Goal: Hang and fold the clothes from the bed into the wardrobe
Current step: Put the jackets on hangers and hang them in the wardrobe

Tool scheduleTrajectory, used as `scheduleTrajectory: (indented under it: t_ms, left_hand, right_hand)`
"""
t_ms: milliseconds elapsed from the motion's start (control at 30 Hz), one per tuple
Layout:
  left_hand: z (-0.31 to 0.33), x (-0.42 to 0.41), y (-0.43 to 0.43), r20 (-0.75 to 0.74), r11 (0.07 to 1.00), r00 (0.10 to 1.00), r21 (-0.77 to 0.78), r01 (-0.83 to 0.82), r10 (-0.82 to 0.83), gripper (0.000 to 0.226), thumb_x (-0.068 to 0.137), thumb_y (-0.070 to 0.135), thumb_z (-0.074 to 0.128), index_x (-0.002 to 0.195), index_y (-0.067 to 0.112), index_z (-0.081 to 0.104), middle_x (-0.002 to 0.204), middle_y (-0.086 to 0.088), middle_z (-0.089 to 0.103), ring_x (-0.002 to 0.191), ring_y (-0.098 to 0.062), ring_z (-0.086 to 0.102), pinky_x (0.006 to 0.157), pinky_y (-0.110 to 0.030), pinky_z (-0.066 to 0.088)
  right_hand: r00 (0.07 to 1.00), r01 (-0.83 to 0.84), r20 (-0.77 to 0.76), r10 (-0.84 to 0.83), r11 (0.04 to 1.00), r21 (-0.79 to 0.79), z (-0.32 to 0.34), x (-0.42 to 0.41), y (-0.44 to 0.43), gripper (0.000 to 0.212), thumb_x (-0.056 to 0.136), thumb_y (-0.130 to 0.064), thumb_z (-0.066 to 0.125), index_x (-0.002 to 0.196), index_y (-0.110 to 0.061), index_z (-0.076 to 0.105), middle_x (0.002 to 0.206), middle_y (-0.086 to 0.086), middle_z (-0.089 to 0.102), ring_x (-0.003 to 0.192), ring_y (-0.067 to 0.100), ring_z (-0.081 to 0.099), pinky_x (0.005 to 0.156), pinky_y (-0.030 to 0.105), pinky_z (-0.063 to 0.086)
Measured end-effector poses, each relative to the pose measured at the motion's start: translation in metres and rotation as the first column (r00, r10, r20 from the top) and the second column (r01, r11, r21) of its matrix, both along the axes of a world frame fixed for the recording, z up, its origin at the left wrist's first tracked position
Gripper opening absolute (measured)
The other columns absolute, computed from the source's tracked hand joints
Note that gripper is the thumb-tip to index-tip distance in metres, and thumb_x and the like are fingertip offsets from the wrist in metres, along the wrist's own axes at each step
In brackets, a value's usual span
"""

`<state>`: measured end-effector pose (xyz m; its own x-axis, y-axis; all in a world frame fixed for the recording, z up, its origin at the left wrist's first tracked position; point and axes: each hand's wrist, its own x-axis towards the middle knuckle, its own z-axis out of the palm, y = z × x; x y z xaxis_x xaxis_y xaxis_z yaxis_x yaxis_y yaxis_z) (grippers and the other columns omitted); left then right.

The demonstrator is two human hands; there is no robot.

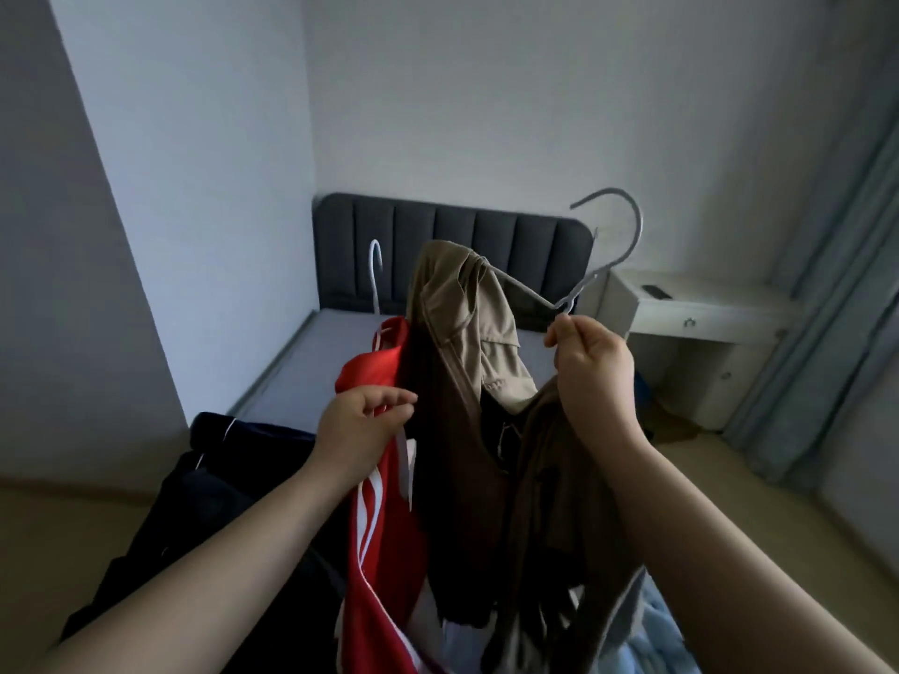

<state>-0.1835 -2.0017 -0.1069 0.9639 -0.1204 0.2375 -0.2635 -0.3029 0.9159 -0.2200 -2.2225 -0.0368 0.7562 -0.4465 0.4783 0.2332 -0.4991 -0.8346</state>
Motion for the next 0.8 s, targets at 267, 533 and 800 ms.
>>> scheduleTrajectory:
  t_ms: [267,533,800]
  left_hand:
    - [0.114,-0.005,0.004,0.168,1.0,0.986,-0.027,0.013,-0.009,0.017,0.087,0.018,0.066,0.083,0.035,0.07,0.092,0.019,0.066,0.092,0.008,0.056,0.076,-0.011,0.039]
    - [0.18,-0.023,0.0,0.297,1.0,0.955,0.011,-0.011,0.008,0.02,0.087,0.014,0.065,0.082,0.032,0.07,0.09,0.017,0.067,0.088,0.009,0.057,0.07,-0.003,0.039]
    - [0.204,-0.059,-0.012,0.316,0.99,0.94,0.026,-0.141,0.126,0.015,0.088,0.012,0.065,0.092,0.024,0.074,0.089,0.016,0.068,0.086,0.01,0.059,0.073,-0.002,0.04]
  right_hand:
    - [0.99,0.042,0.135,-0.035,0.998,-0.051,0.111,-0.021,-0.011,0.033,0.096,-0.019,0.048,0.063,-0.02,0.057,0.051,-0.006,0.05,0.045,0.005,0.043,0.046,0.019,0.036]
    - [0.99,-0.108,-0.101,0.094,0.983,-0.149,0.175,-0.037,-0.022,0.038,0.098,-0.019,0.046,0.065,-0.009,0.063,0.051,-0.006,0.059,0.036,0.002,0.043,0.04,0.011,0.035]
    - [0.876,-0.345,-0.335,0.348,0.936,0.069,0.188,-0.051,-0.052,0.034,0.1,-0.022,0.049,0.072,-0.009,0.063,0.042,-0.004,0.05,0.033,0.006,0.042,0.035,0.014,0.035]
